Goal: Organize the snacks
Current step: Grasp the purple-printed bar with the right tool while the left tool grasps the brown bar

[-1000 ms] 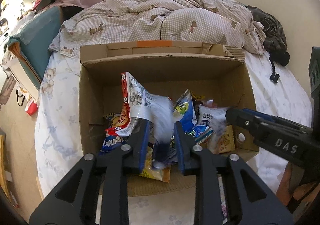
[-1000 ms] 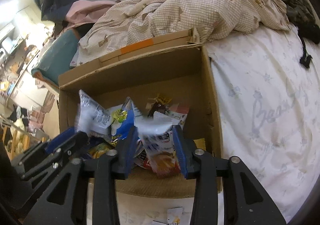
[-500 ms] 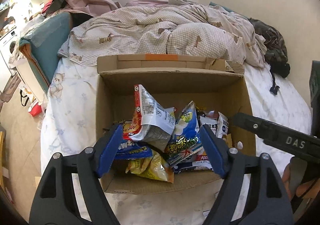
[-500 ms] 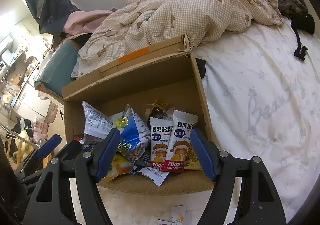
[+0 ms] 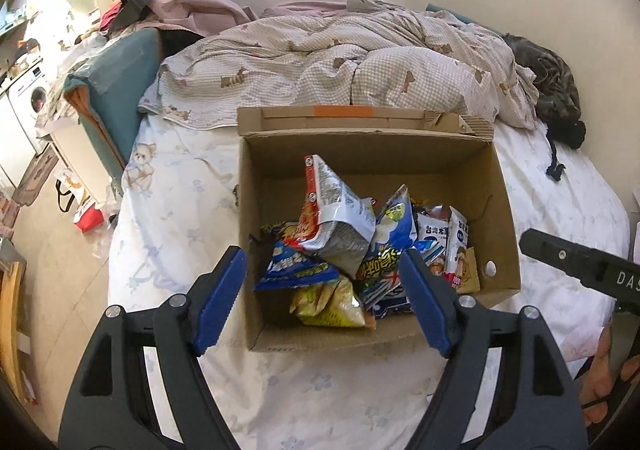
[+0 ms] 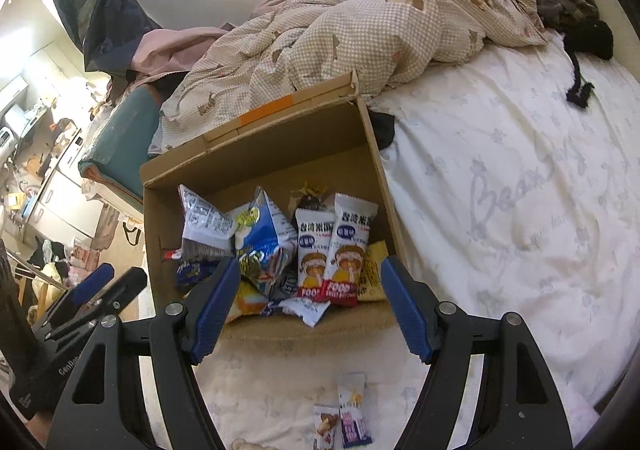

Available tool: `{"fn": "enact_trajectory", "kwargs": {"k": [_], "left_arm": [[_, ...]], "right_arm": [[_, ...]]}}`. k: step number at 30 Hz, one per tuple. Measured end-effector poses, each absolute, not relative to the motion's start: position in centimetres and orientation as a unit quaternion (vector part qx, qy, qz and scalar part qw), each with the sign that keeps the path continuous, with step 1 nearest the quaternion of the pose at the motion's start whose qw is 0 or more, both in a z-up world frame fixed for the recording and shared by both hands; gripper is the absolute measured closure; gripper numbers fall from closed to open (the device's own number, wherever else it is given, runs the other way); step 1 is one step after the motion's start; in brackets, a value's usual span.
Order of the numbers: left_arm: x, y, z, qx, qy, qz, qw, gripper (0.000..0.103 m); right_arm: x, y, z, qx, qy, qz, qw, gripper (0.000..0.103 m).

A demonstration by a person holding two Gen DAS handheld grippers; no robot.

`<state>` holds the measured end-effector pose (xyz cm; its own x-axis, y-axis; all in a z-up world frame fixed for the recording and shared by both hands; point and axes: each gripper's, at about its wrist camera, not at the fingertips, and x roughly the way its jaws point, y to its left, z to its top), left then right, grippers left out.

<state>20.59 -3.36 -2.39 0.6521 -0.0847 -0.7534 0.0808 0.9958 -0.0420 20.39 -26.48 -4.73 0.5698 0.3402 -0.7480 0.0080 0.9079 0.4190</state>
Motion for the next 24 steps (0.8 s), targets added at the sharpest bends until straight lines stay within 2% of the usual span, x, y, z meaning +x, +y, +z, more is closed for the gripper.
{"fn": "enact_trajectory", "kwargs": {"k": [10,17,21,22,23,24], "left_arm": [[17.8,-2.7,-3.0,-0.002,0.432,-0.03,0.901,0.027],[16.2,-2.6,-4.8,-0.017,0.475,-0.021,0.88,0.027],[15.7,-2.9,-5.5,-0.015,0.488,-0.025,0.872,0.027],[15.7,-2.9,-5.6,-0.014,0.489,-0.025,0.872,0.027],[15.7,-2.9,-5.6,-0.013,0.491,-0.025,0.871,0.027],[15.7,-2.9,-5.7,-0.015,0.493,-0.025,0.869,0.027]], "right_arm": [[17.3,-26.2,-6.4,0.197,0.501,0.099,0.837,0.027],[15.5,-25.9,-10.2,0.204,0.58,0.103,0.782,0.027],[15.0,-25.4,-11.7,0.167,0.613,0.103,0.765,0.029],[14.9,-25.3,-12.5,0.166,0.628,0.102,0.754,0.032],[14.8,-25.3,-13.7,0.171,0.65,0.101,0.734,0.043],[14.7,-25.2,-14.9,0.171,0.67,0.092,0.716,0.048]]}}
